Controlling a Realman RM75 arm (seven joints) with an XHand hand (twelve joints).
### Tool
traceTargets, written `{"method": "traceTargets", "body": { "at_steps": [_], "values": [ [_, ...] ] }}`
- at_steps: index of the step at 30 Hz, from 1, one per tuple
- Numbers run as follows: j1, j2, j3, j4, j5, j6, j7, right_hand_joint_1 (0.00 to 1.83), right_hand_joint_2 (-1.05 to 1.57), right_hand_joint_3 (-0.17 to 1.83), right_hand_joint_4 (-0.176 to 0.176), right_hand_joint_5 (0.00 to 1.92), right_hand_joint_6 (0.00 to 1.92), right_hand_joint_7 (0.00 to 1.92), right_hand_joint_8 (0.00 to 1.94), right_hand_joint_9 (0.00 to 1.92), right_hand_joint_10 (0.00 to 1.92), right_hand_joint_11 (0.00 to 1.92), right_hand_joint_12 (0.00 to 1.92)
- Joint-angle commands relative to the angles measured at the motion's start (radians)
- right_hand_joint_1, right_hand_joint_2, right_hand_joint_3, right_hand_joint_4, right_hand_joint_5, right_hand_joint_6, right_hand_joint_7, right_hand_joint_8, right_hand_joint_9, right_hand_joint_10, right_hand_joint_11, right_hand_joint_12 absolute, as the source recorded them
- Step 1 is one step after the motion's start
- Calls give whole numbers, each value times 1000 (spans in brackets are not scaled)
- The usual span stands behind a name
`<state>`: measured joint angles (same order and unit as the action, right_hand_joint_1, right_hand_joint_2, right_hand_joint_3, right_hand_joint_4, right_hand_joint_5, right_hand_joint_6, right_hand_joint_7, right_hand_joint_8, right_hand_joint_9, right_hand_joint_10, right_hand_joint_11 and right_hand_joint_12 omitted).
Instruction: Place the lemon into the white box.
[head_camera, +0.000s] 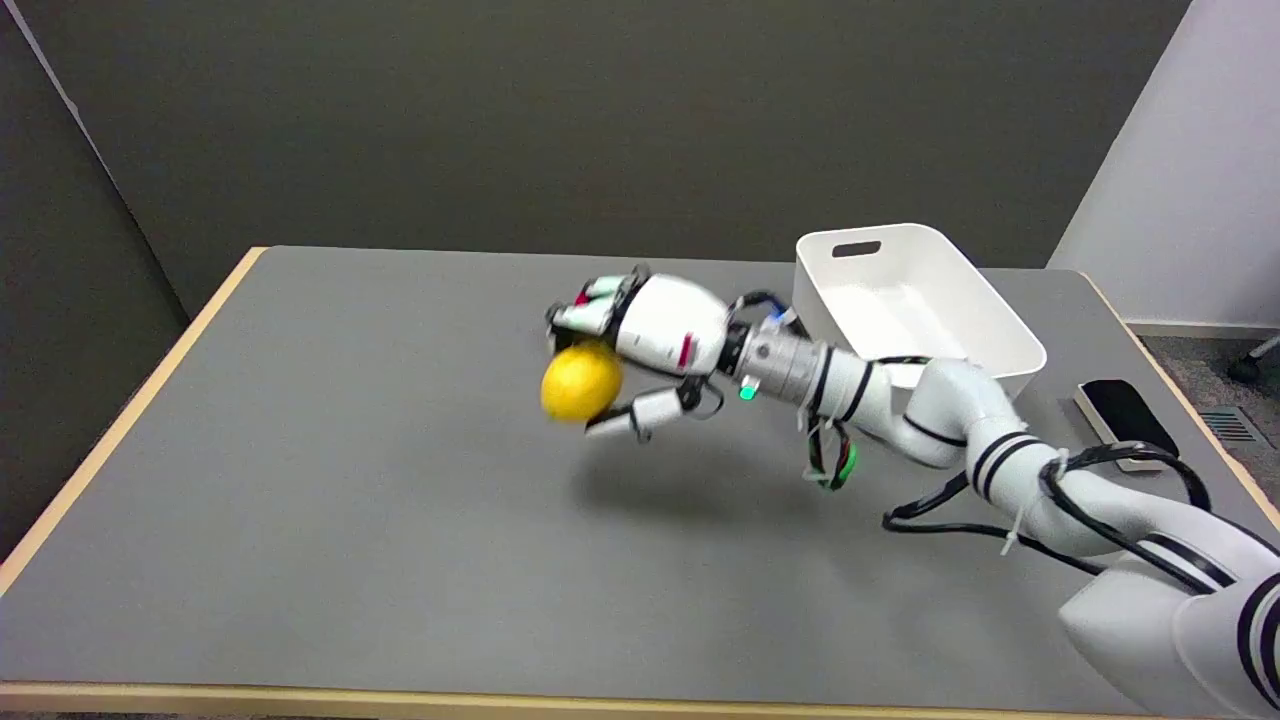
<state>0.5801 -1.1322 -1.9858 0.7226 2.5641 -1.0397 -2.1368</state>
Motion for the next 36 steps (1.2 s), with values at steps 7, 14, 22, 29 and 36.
{"method": "traceTargets", "body": {
  "at_steps": [7,14,22,29,36],
  "values": [
    [-51,164,515,265,12,328,-6,1139,1188,244,-91,527,1592,789,1491,736,1622,464,1737],
    [-117,240,620,258,10,491,-6,1140,1181,253,-86,534,1584,789,1489,747,1627,456,1733],
    [-330,282,782,313,10,568,-6,1140,1181,251,-86,536,1582,790,1487,750,1624,453,1736],
    [-473,262,841,340,10,595,-3,1143,1176,253,-88,540,1575,797,1478,759,1615,482,1725],
    [-549,234,776,408,10,634,3,1144,1163,267,-83,553,1566,807,1459,779,1605,487,1726]
  ]
}}
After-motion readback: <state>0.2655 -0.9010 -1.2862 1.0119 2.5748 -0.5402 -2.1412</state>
